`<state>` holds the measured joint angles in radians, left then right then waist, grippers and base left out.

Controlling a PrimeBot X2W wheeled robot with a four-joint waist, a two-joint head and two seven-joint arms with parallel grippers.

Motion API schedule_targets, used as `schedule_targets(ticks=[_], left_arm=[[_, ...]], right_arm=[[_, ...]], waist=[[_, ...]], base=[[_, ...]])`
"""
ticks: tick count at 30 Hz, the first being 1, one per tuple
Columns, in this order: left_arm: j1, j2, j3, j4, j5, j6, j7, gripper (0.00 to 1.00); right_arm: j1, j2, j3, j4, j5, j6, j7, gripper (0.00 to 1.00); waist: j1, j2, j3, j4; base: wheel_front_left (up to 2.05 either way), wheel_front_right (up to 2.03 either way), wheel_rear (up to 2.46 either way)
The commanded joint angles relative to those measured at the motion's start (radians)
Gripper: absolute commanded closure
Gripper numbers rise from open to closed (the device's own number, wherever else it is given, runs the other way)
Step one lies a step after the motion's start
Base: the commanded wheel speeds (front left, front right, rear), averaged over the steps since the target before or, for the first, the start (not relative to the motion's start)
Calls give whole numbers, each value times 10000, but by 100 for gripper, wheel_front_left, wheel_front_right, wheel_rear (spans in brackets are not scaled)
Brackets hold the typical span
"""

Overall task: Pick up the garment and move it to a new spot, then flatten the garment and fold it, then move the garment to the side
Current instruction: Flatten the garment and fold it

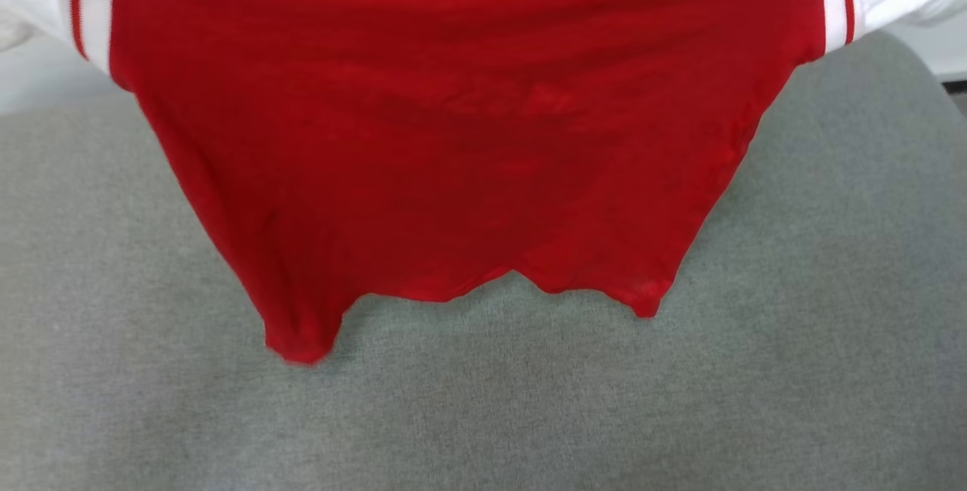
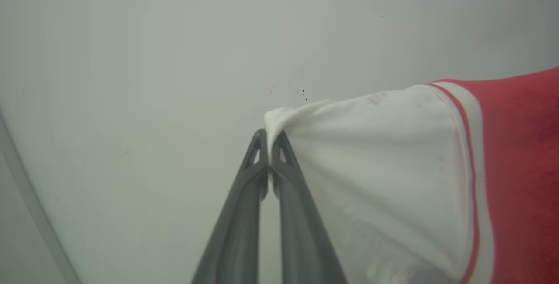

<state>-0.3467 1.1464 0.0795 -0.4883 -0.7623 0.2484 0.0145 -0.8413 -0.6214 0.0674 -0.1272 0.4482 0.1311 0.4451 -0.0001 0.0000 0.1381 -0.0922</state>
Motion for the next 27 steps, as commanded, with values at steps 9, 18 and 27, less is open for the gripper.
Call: schedule_targets(ticks=[9, 18, 27], left_arm=[[-2525, 624, -797, 1200, -97, -1087, 160, 100], [-8318, -606, -2866, 3563, 1064, -2170, 403, 100], [-13816, -3246, -4617, 7523, 2856, -2919, -86, 100]], right_arm=[[-2341, 808, 25, 877, -331, -6, -288, 100], [-5691, 1248, 348, 3129, -1705, -10, -1634, 100], [-8638, 1870, -38, 5745, -3456, -10, -3162, 100]], waist=[[1, 0, 2331, 79], [1, 0, 4324, 238], [1, 0, 5582, 567]], base=[[0, 0, 0], [0, 0, 0], [0, 0, 0]])
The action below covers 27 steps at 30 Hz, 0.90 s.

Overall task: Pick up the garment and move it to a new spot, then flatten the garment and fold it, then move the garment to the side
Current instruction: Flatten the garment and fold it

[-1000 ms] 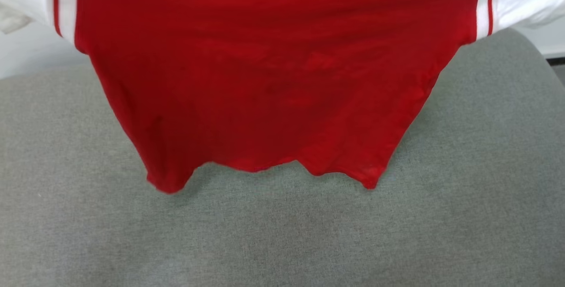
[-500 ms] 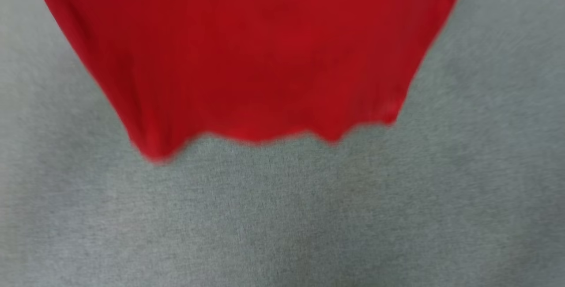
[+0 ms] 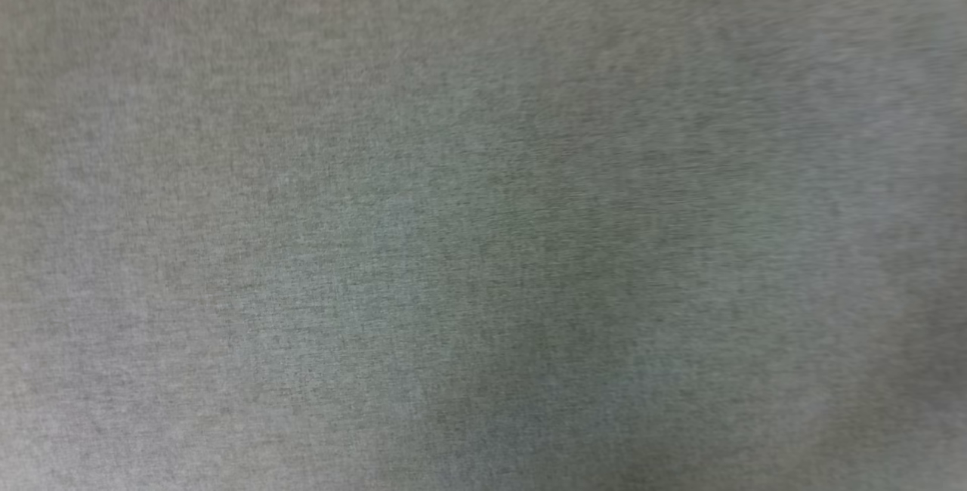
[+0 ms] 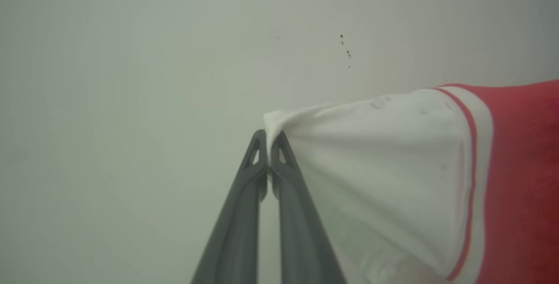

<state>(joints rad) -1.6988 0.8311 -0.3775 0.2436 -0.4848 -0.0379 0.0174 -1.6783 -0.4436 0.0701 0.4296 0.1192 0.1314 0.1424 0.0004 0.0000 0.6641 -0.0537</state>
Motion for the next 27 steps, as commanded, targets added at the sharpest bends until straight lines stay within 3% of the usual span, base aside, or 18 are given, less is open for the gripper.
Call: schedule_targets(ticks=[1, 6, 12, 20, 27], left_arm=[[-607, -278, -153, 602, 172, -114, -245, 100], [-1328, -1076, -571, 2159, 413, -349, -991, 100], [-343, -1766, -1119, 3503, 347, -568, -2046, 100], [2884, -2274, -1811, 4104, 353, -632, -2785, 100], [6777, -2329, -1497, 2881, 214, -267, -2842, 100]], right_arm=[[-470, 158, -158, 425, -347, -14, -320, 100], [-861, 581, -423, 1522, -996, -13, -1103, 100], [105, 958, -577, 2565, -1234, -14, -1978, 100], [3029, 1246, -19, 3326, -969, -13, -3026, 100], [5836, 880, 1026, 2978, -83, -13, -3441, 100]], waist=[[-4, 0, 403, 216], [-4, 0, 686, 426], [-4, 0, 567, 553], [-4, 0, -485, 586], [-4, 0, -1757, 507]], base=[[0, 0, 0], [0, 0, 0], [0, 0, 0], [0, 0, 0], [0, 0, 0]])
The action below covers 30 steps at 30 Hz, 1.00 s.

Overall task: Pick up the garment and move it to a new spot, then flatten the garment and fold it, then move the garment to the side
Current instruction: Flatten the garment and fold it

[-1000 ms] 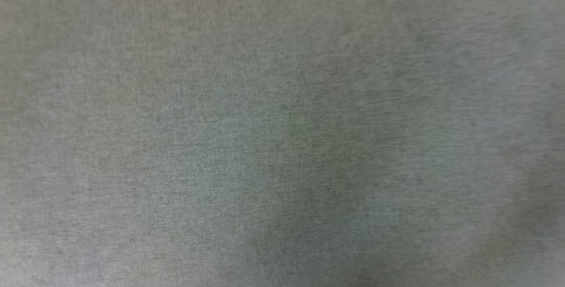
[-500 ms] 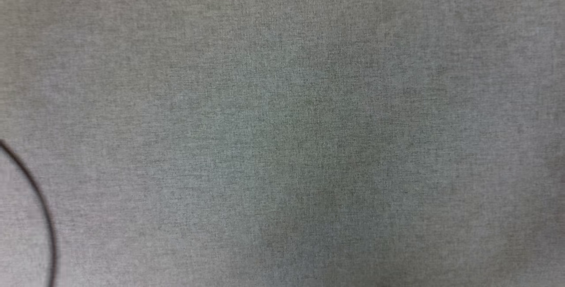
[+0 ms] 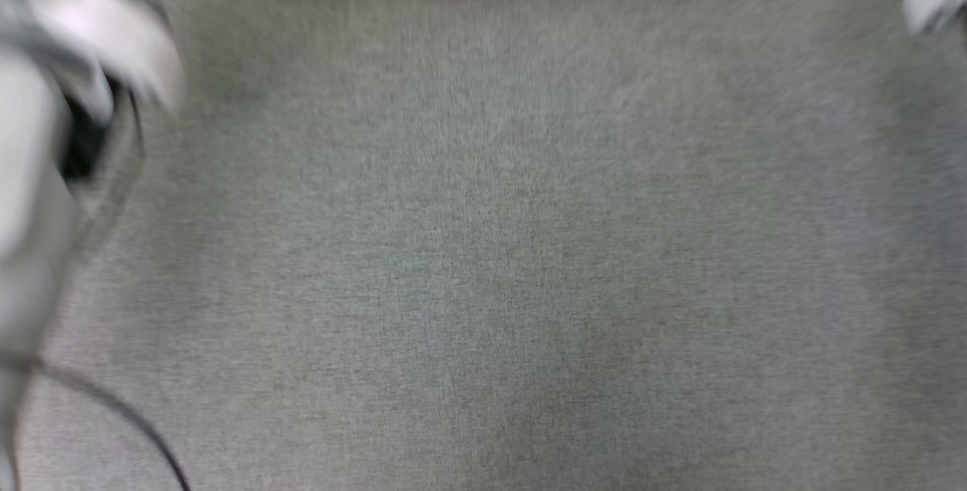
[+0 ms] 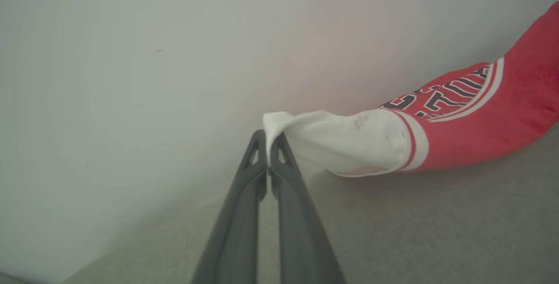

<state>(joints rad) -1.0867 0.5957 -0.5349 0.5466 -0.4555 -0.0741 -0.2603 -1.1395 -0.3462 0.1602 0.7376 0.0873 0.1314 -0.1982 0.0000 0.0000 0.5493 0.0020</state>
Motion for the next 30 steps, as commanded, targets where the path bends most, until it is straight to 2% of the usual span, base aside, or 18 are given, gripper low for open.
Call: schedule_targets(ticks=[1, 6, 11, 15, 18, 24, 30], left_arm=[[1188, 48, 135, -331, -93, 130, -68, 100], [3713, 24, 109, -863, -273, 234, -69, 100], [5819, 19, -121, -1170, -463, 434, -61, 100], [7103, 94, -316, -1159, -575, 621, -52, 100], [7735, 56, -397, -1142, -755, 661, -31, 100], [8616, 168, -494, -1334, -1001, 783, 25, 100], [9766, 612, -165, -1959, -1484, 1172, 96, 100]], right_arm=[[832, -171, 336, -200, 445, -13, 32, 100], [2663, -797, 1176, -828, 1649, -13, 471, 100], [4646, -1772, 1896, -1825, 2938, -14, 979, 100], [6286, -2520, 2156, -2473, 3783, -16, 1190, 100], [7265, -3015, 2427, -2810, 4009, -16, 1212, 100], [8364, -3351, 2538, -3114, 4461, -14, 1392, 100], [9384, -3740, 2401, -3512, 5173, -16, 1796, 100]], waist=[[0, 0, -781, -57], [0, 0, -1706, -80], [0, 0, -2528, -33], [0, 0, -2957, -11], [0, 0, -3213, -19], [0, 0, -3687, -134], [0, 0, -4171, -323]], base=[[0, 0, 0], [0, 0, 0], [0, 0, 0], [0, 0, 0], [0, 0, 0], [0, 0, 0], [0, 0, 0]])
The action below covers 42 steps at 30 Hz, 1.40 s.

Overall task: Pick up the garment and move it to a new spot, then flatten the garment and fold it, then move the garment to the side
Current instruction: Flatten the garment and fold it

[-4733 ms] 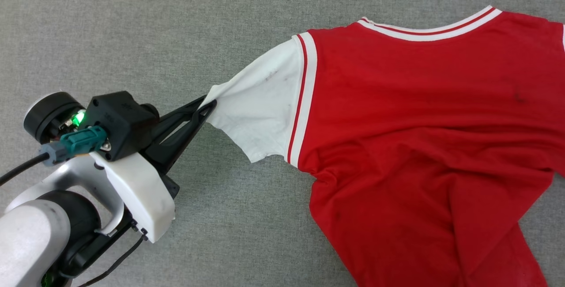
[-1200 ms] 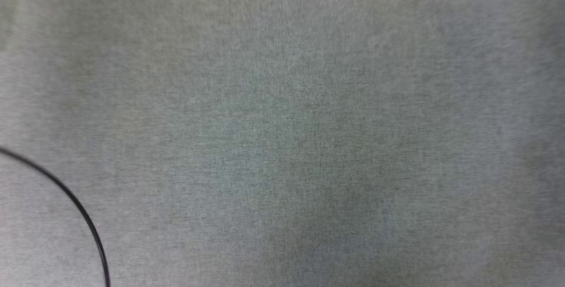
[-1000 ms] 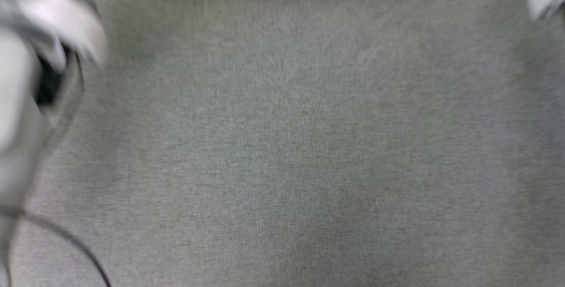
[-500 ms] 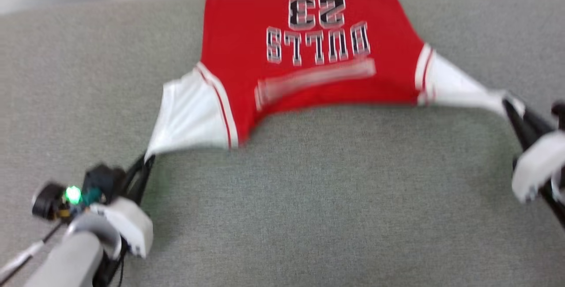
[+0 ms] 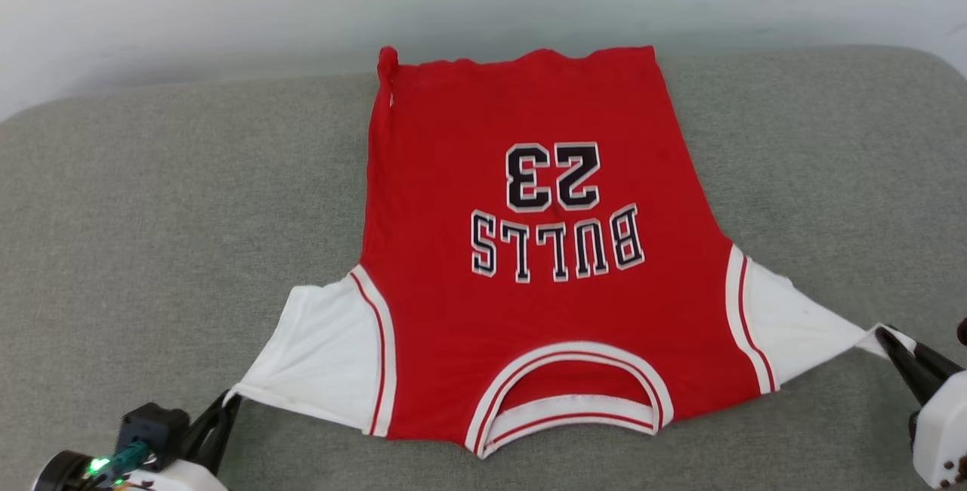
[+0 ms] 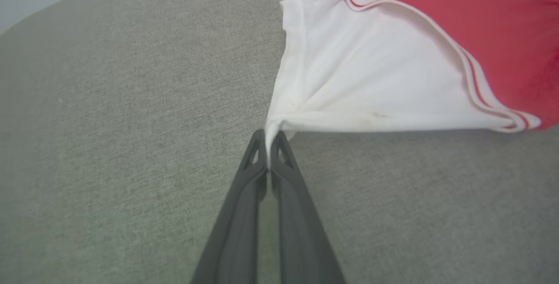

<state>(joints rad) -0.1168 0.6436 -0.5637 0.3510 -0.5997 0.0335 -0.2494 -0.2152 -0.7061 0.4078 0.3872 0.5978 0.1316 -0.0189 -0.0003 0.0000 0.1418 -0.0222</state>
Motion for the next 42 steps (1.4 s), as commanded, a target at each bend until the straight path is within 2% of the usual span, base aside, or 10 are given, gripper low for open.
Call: schedule_targets(ticks=[1, 8, 14, 19, 20, 21, 29, 32, 36, 42], left_arm=[[231, 222, 219, -158, -147, 182, -11, 100], [1498, 574, 252, -1212, -638, 470, 355, 100], [1986, 519, 33, -1535, -711, 632, 568, 100], [1921, 548, 29, -1756, -833, 479, 660, 100], [1853, 565, 47, -1779, -858, 454, 672, 100], [1786, 577, 32, -1829, -868, 393, 692, 100], [1426, 544, -165, -2730, -957, 110, 1073, 100], [1313, 711, -105, -3250, -993, 136, 1275, 100], [1027, 765, -109, -4091, -884, 219, 1523, 100], [233, 836, -525, -5313, -484, -118, 2235, 100]], right_arm=[[299, -226, -123, -94, 185, -18, 99, 100], [1400, -741, 9, -745, 537, -18, 898, 100], [2106, -656, -59, -1047, 963, -18, 1551, 100], [2227, -488, -349, -1294, 1183, -16, 1934, 100], [2156, -488, -449, -1387, 1177, -16, 1955, 66], [2094, -487, -556, -1440, 1164, -16, 2033, 0], [1492, -559, -1433, -2525, 1300, -13, 3118, 0], [880, -355, -2036, -2960, 1157, -12, 3696, 0], [-315, -18, -2663, -3324, 952, -12, 4958, 0], [-2734, 519, -3584, -2983, 748, -12, 7656, 0]], waist=[[3, 0, -127, -96], [3, 0, -276, -198], [3, 0, -264, -155], [3, 0, -171, -100], [3, 0, -128, -84], [3, 0, -82, -65], [3, 0, 524, 293], [3, 0, 960, 481], [3, 0, 1734, 895], [3, 0, 2949, 1919]], base=[[0, 0, 0], [0, 0, 0], [0, 0, 0], [0, 0, 0], [0, 0, 0], [0, 0, 0], [0, 0, 0], [0, 0, 0], [0, 0, 0], [0, 0, 0]])
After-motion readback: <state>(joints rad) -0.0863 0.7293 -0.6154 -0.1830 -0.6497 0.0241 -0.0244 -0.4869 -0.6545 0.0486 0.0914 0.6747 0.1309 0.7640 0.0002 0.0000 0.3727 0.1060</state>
